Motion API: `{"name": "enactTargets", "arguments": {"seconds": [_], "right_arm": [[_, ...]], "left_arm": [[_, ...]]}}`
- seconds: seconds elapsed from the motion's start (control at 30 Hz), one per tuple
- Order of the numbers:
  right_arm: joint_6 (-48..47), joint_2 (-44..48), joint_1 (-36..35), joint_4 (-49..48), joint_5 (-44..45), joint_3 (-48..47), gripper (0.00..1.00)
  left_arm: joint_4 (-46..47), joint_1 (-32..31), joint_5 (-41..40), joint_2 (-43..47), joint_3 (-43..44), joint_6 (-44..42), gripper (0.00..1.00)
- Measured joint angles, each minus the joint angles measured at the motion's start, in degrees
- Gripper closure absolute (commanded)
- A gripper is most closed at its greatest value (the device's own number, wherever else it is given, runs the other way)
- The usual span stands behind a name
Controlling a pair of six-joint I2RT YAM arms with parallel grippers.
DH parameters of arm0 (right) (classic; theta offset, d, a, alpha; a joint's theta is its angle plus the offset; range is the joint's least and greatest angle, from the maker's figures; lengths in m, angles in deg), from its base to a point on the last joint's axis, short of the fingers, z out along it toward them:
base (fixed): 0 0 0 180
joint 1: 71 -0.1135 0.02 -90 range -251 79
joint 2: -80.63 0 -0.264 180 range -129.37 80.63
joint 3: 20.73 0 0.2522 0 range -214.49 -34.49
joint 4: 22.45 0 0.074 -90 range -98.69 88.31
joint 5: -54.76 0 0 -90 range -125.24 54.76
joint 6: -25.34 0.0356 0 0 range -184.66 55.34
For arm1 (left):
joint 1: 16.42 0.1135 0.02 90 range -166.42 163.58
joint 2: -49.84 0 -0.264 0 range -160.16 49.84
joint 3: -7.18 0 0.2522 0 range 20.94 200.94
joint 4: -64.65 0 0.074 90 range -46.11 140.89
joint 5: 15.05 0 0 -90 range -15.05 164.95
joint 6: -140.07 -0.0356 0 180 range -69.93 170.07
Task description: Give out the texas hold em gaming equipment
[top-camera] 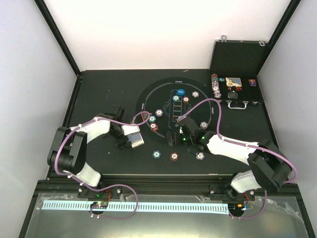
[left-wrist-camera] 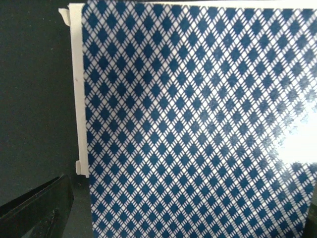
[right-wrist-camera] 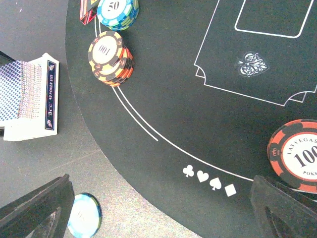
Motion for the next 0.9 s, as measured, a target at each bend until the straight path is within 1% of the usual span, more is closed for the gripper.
{"name": "enactTargets", "arguments": {"seconds": [0.33, 0.5, 0.67, 0.77, 0.83, 0.9], "right_arm": [[0.0, -0.1, 0.0, 0.0, 0.0, 0.0, 0.0], [0.0, -0.3, 0.0, 0.0, 0.0, 0.0, 0.0], [0.0, -0.3, 0.0, 0.0, 0.0, 0.0, 0.0], [0.0, -0.3, 0.0, 0.0, 0.0, 0.0, 0.0], [0.0, -0.3, 0.0, 0.0, 0.0, 0.0, 0.0], [0.0, -0.3, 0.0, 0.0, 0.0, 0.0, 0.0]], "left_arm": [[-0.1, -0.5, 0.0, -0.2, 0.0, 1.0, 0.14], [-0.2, -0.9, -0.1, -0.5, 0.1, 1.1, 0.22], [0.0, -1.1, -0.1, -0.5, 0.2, 1.3, 0.34], [0.2, -1.1, -0.2, -0.5, 0.2, 1.3, 0.38], [0.3, -1.1, -0.3, -0.5, 0.2, 1.3, 0.43], [0.4, -1.1, -0.3, -0.4, 0.2, 1.3, 0.51]]}}
